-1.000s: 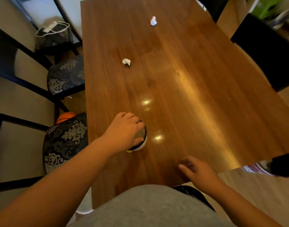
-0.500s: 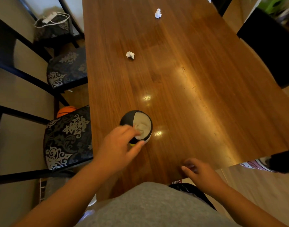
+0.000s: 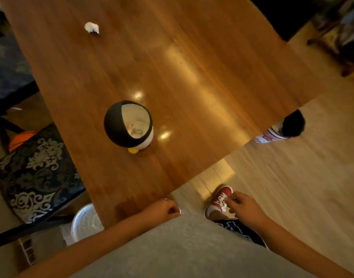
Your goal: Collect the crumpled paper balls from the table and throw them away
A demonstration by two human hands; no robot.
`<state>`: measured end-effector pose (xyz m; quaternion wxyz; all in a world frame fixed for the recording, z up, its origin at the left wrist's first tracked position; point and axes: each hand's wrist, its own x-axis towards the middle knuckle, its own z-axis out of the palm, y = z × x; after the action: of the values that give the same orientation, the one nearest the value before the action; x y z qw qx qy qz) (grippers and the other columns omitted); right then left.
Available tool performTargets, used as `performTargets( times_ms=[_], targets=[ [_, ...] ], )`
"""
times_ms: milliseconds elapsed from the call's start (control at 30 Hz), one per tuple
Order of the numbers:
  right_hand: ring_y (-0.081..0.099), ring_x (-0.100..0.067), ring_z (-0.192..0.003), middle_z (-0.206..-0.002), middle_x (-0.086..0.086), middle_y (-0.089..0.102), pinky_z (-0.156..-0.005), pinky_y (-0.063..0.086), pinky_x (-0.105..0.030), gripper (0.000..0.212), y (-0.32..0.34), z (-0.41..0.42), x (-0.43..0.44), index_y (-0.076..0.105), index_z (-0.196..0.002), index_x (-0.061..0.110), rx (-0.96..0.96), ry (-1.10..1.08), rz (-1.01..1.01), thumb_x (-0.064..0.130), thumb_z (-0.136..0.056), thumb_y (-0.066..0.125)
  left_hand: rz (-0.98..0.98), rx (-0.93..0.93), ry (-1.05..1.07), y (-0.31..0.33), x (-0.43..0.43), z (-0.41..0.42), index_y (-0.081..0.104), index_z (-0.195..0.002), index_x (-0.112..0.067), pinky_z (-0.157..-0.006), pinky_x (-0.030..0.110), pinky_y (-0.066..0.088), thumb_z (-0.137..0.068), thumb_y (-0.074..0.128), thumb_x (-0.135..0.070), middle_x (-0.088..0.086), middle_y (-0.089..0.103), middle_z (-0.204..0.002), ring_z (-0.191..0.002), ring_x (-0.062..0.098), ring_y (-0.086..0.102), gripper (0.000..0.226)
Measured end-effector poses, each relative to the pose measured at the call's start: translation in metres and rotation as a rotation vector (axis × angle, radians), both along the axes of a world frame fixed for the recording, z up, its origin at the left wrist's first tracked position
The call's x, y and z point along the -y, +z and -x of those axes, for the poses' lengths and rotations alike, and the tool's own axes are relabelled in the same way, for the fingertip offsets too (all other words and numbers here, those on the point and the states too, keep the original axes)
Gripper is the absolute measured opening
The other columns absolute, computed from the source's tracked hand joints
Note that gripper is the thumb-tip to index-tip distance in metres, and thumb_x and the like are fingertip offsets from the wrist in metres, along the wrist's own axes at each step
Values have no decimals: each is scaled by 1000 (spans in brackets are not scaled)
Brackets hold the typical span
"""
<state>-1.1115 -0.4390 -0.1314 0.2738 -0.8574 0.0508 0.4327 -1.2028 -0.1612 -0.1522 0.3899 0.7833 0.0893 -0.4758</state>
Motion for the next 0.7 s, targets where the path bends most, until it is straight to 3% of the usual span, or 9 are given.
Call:
performTargets(
  times_ms=[67, 100, 167, 233, 267, 367, 467, 633, 700],
  targets=[
    [68, -28, -81, -88, -7, 70, -77, 55, -44, 15, 8, 29, 81, 63, -79, 25, 9, -190, 22, 28, -92, 60, 8, -50, -137, 8, 62, -18, 69, -104, -22, -93, 30, 44, -90, 55, -36, 6, 68, -112, -105, 18, 59, 24],
    [68, -28, -79, -86, -9, 70, -76, 55, -45, 15, 0, 33, 85, 65, -80, 21, 1, -207, 9, 26, -93, 59, -10, -60, -109, 6, 57, -16, 69, -94, -25, -93, 32, 47, -87, 55, -38, 3, 69, -104, -100, 16, 60, 20],
    [68, -27, -80, -89, -9, 70, -78, 55, -45, 15, -9, 45, 98, 65, -86, 16, -50, -266, 35, 27, -93, 58, -41, -36, -23, -1, 54, -12, 64, -72, -28, -81, 28, 50, -75, 55, -45, -7, 67, -82, -85, 10, 62, 20],
    [67, -28, -82, -90, -11, 69, -79, 55, -45, 20, -11, 53, 129, 65, -90, 13, -70, -335, 49, 30, -94, 57, -112, -10, 4, -1, 68, -15, 61, -62, -24, -61, 17, 43, -73, 56, -44, -9, 62, -65, -67, 2, 56, 23],
    [67, -27, -79, -88, -13, 69, -77, 54, -44, 22, -13, 59, 150, 65, -90, 10, -84, -370, 56, 30, -94, 57, -136, 0, 0, -1, 81, -17, 60, -63, -23, -58, 18, 41, -78, 58, -39, -8, 61, -65, -65, 2, 53, 22],
    [66, -24, -68, -86, -19, 69, -65, 53, -38, 25, -25, 84, 213, 65, -90, 4, -141, -526, 45, 27, -94, 57, -176, 15, 5, -4, 124, -30, 63, -70, -23, -71, 31, 48, -87, 58, -27, -1, 66, -76, -72, 11, 58, 18],
    [66, -29, -73, -86, -17, 69, -68, 53, -38, 25, -32, 106, 273, 64, -89, 4, -165, -667, 33, 28, -94, 59, -202, -16, 30, -7, 176, -42, 67, -78, -18, -77, 36, 51, -86, 57, -23, 9, 70, -85, -84, 24, 64, 14],
    [61, -26, -64, -81, -17, 67, -58, 48, -33, 25, -38, 142, 363, 63, -89, 1, -190, -860, 12, 25, -93, 61, -179, -19, 38, -2, 275, -66, 64, -72, -20, -63, 27, 46, -89, 57, -25, 6, 67, -75, -67, 18, 62, 20],
    [59, -26, -63, -79, -17, 65, -56, 45, -32, 26, -39, 150, 387, 62, -89, -1, -201, -918, 12, 24, -93, 61, -158, -32, 25, 2, 306, -76, 64, -76, -15, -65, 28, 46, -92, 54, -24, 8, 67, -78, -70, 18, 61, 20]
  ],
)
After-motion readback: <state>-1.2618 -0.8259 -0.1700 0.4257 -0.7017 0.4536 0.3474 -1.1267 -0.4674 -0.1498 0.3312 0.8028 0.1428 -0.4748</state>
